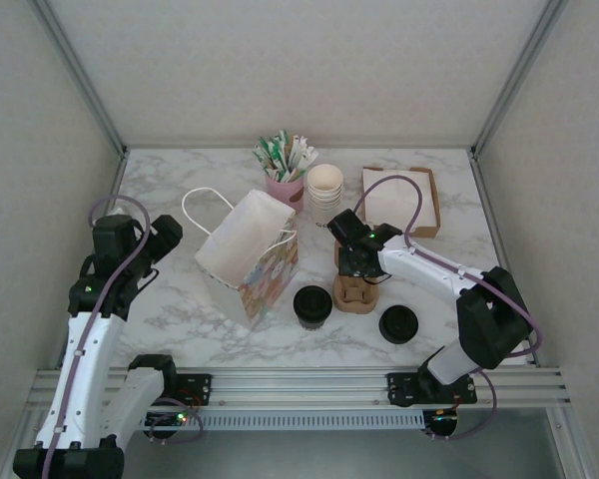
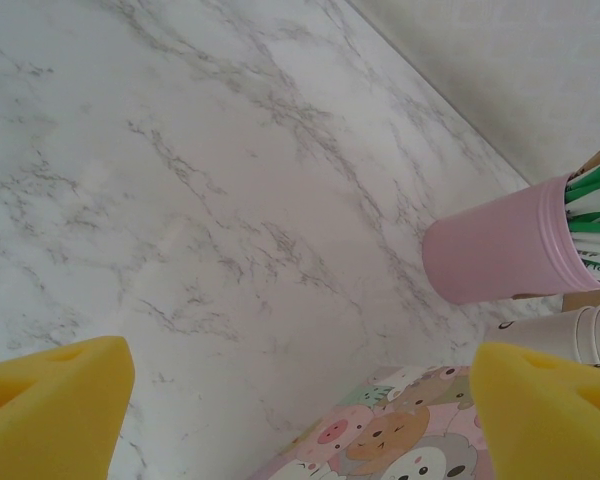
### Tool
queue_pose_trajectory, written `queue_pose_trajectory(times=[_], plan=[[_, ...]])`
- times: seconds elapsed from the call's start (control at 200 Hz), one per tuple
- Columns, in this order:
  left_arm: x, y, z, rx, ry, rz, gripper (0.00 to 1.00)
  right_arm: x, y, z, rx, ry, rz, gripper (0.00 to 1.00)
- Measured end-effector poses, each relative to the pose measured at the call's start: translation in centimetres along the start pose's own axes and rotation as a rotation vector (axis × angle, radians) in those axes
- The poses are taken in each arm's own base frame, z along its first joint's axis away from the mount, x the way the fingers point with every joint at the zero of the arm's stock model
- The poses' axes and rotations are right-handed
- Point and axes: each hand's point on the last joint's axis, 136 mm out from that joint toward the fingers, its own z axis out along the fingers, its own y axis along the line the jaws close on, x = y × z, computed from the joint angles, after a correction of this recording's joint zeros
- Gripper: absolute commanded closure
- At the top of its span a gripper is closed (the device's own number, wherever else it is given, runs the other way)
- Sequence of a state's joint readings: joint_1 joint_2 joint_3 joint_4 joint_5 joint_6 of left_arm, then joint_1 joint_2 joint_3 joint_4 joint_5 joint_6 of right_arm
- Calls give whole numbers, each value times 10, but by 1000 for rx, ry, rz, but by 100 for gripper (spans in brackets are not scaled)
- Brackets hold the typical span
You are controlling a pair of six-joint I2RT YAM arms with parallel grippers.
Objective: Pack the takeout coffee
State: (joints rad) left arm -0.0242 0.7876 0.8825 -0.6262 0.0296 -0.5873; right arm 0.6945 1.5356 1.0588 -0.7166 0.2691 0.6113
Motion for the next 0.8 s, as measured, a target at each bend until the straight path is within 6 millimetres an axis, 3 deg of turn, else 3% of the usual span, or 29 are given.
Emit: queue_pose_trajectory(times=[0.38, 0.796], plan=[[0, 0, 0, 0, 0, 0, 13, -1, 0, -1, 9, -7, 10, 66], [0, 0, 0, 0, 0, 0, 13, -2, -5, -14, 10, -24, 29, 66]])
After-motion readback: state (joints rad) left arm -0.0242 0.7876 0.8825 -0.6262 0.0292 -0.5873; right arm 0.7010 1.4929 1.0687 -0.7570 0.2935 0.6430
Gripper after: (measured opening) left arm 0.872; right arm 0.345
